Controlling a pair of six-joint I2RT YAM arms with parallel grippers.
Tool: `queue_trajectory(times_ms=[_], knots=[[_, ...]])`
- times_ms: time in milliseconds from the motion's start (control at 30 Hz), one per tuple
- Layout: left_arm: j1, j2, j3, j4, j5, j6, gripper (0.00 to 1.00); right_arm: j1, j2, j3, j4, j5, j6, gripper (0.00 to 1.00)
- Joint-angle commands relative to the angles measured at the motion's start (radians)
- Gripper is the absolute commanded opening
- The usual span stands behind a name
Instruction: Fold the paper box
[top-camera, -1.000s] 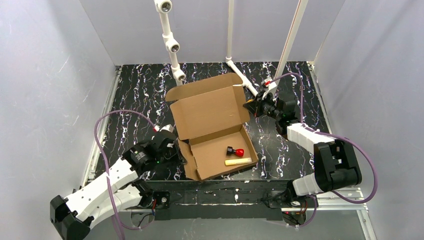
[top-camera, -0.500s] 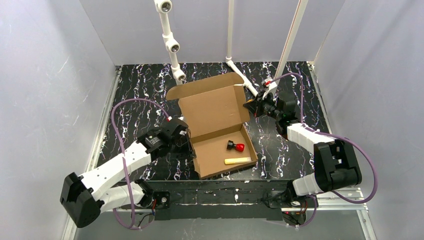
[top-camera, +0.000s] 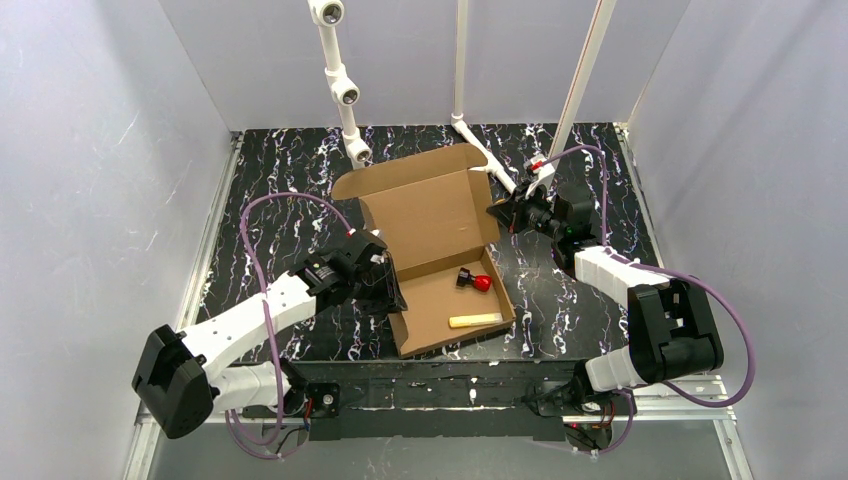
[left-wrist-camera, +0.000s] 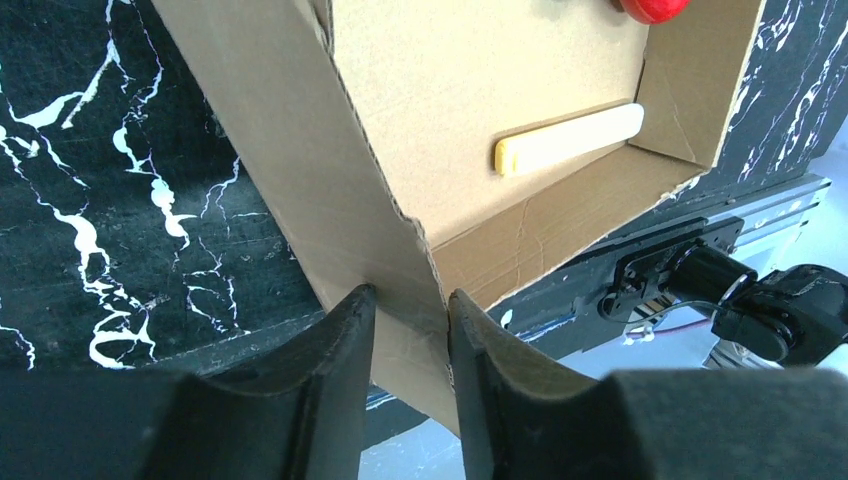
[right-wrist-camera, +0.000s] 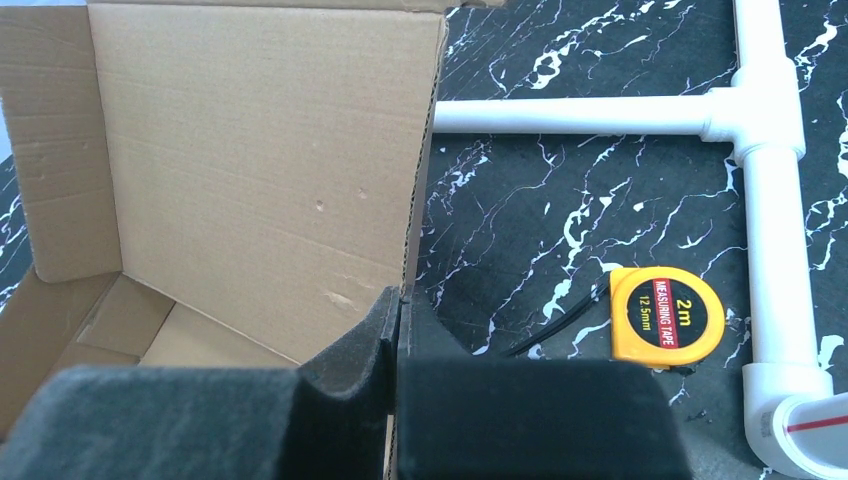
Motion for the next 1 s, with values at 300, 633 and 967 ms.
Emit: queue_trajectory(times_ms=[300,633,967], knots=[[0.004,-0.077,-0.095,0.072,0.006,0.043,0.46,0.011,-0.032,0.009,-0.027,-0.053,-0.015,0.03],[0.011,-0.091,-0.123,0.129,-0.008,0.048,0.51,0.011,-0.031,0.010,-0.034,-0.064,-0.019,0.11],[0.013,-0.201,-0.225,0.267,-0.023,0.040,0.62,0.011,-0.025,0.011,-0.034,-0.076,-0.016,0.11]])
